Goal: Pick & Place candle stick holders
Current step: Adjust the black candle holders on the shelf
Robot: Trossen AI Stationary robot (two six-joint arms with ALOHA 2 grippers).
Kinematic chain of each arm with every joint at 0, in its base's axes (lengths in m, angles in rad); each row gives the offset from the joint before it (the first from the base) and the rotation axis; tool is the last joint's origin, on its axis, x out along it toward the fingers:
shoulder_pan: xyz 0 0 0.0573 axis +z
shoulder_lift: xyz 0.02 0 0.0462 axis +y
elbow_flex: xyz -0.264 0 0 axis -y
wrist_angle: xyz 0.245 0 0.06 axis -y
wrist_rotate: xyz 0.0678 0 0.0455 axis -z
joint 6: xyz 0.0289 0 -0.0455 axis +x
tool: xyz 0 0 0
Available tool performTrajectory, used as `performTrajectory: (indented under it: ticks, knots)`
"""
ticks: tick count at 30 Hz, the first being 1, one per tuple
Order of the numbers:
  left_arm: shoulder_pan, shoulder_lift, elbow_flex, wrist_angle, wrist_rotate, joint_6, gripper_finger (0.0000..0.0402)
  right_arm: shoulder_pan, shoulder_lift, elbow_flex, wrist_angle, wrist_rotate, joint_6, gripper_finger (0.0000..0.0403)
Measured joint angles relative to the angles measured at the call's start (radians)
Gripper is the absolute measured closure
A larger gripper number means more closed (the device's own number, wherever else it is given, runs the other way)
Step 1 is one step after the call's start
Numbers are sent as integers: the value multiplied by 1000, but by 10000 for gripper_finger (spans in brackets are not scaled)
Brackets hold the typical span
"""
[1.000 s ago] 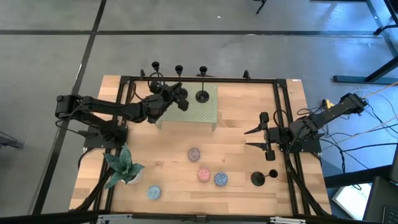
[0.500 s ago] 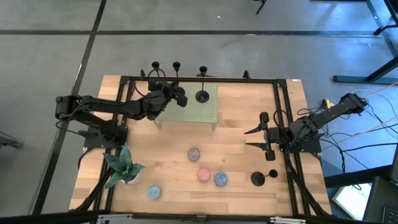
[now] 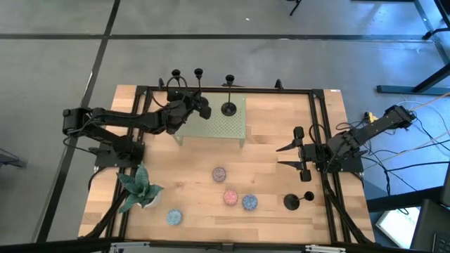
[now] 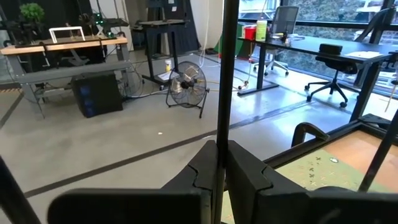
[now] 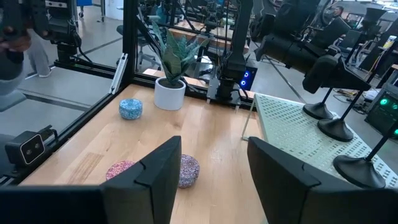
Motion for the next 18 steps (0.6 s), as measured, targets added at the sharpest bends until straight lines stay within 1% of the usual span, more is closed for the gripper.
performTrajectory:
  ticks: [9,14,18]
  knots:
    - [0,0,-1,-1,-1,1,339,0,0,0,0,0,2,214]
    - [-16,0,-1,-1,-3,4,328,0,0,0,0,0,2,214]
    - [-30,0,-1,-1,-12,8,328,0,0,0,0,0,2,214]
